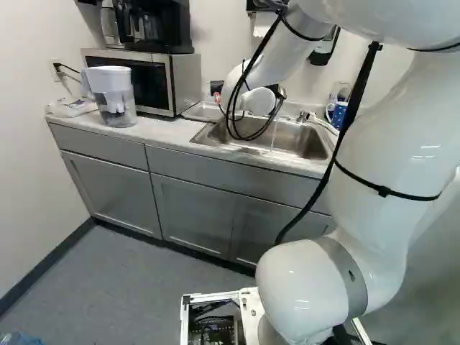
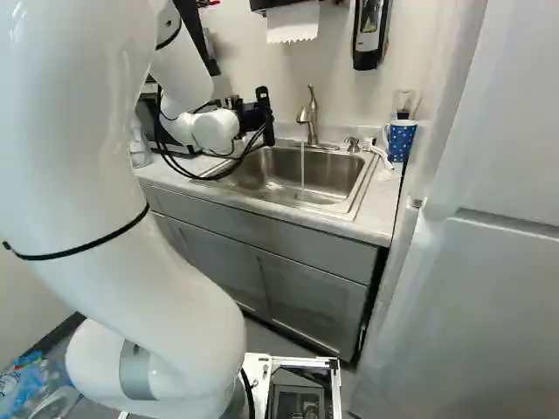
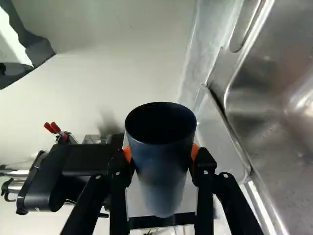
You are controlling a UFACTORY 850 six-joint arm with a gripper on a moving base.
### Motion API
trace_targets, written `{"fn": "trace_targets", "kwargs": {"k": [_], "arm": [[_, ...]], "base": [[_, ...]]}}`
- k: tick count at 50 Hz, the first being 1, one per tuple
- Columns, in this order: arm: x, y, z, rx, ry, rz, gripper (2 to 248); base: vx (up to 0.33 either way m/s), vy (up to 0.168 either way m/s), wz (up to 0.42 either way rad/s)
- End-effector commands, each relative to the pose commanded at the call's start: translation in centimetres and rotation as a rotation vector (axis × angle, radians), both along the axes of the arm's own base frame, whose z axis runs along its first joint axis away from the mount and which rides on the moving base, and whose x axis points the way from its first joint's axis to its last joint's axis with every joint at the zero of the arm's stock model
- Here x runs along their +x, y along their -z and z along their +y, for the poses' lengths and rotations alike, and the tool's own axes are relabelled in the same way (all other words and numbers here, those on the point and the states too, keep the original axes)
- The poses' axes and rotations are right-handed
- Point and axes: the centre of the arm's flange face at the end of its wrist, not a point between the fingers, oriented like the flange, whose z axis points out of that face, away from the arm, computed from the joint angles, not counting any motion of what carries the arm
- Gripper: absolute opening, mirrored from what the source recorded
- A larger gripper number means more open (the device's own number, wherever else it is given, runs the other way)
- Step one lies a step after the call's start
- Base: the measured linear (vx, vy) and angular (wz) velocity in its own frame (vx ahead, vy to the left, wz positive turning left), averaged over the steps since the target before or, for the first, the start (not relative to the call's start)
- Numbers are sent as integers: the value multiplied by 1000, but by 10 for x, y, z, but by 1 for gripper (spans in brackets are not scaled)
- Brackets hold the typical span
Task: Rinse the cup and place it in the tray
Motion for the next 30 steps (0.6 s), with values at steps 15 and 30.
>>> {"fn": "trace_targets", "kwargs": {"k": [15, 30], "arm": [[0, 0, 0, -156, -13, -14, 125], [0, 0, 0, -313, -25, -29, 125]], "base": [[0, 0, 0], [0, 0, 0]]}}
